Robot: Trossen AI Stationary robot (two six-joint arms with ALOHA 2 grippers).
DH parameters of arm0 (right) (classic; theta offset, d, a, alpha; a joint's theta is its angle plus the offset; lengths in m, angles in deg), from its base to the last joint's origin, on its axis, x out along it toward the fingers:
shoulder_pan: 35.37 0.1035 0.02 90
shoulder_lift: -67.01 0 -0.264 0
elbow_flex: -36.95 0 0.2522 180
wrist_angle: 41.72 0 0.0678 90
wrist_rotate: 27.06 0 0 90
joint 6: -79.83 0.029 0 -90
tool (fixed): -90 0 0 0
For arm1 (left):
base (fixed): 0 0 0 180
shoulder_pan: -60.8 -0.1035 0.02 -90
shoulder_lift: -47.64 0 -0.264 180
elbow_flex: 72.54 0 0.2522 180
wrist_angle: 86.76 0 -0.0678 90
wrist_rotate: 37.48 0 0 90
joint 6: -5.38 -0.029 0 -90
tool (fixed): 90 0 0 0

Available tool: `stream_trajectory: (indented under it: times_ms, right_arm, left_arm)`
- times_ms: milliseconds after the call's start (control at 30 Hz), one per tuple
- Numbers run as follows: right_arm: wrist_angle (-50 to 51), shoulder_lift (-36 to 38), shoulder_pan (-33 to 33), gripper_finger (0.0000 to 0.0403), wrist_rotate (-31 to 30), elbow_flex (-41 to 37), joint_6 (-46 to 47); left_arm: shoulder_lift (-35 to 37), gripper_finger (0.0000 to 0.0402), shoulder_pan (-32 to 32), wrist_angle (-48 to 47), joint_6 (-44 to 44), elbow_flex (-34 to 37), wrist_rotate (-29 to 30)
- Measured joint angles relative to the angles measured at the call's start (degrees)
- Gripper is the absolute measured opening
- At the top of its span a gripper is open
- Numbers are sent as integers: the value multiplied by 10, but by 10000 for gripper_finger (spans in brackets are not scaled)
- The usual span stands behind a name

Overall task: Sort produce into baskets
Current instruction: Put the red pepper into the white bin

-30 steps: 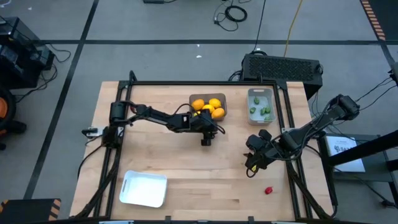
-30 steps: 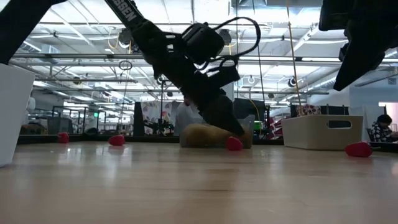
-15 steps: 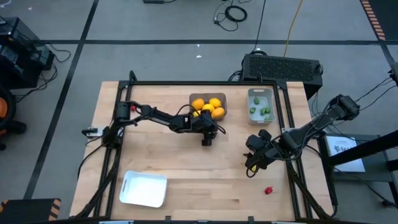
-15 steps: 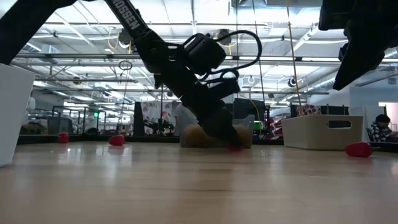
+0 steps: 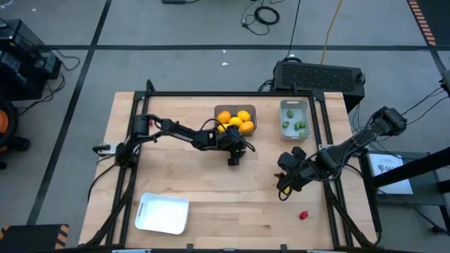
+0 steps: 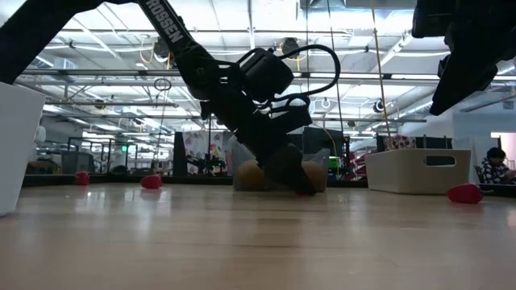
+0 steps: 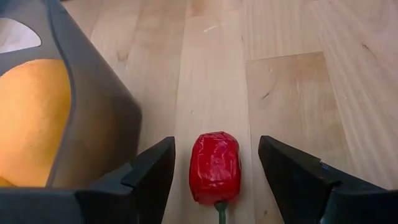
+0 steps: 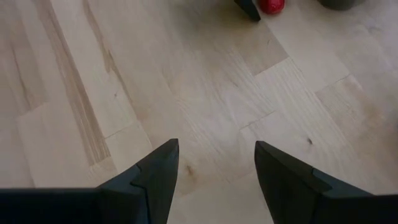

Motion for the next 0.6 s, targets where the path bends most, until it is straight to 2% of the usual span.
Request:
stream_trajectory:
  times_ms: [133, 400, 600]
  right_arm:
    - [-6, 0, 0, 201, 0, 0, 0]
    - [-7, 0, 0, 201, 0, 0, 2]
    - [-20, 0, 0, 201, 0, 0, 17]
  left_arm:
    - [0, 230, 0, -2, 0, 0, 0]
    - [0, 147, 1, -8, -4, 0, -1]
    - [0, 106, 1, -8, -4, 0, -1]
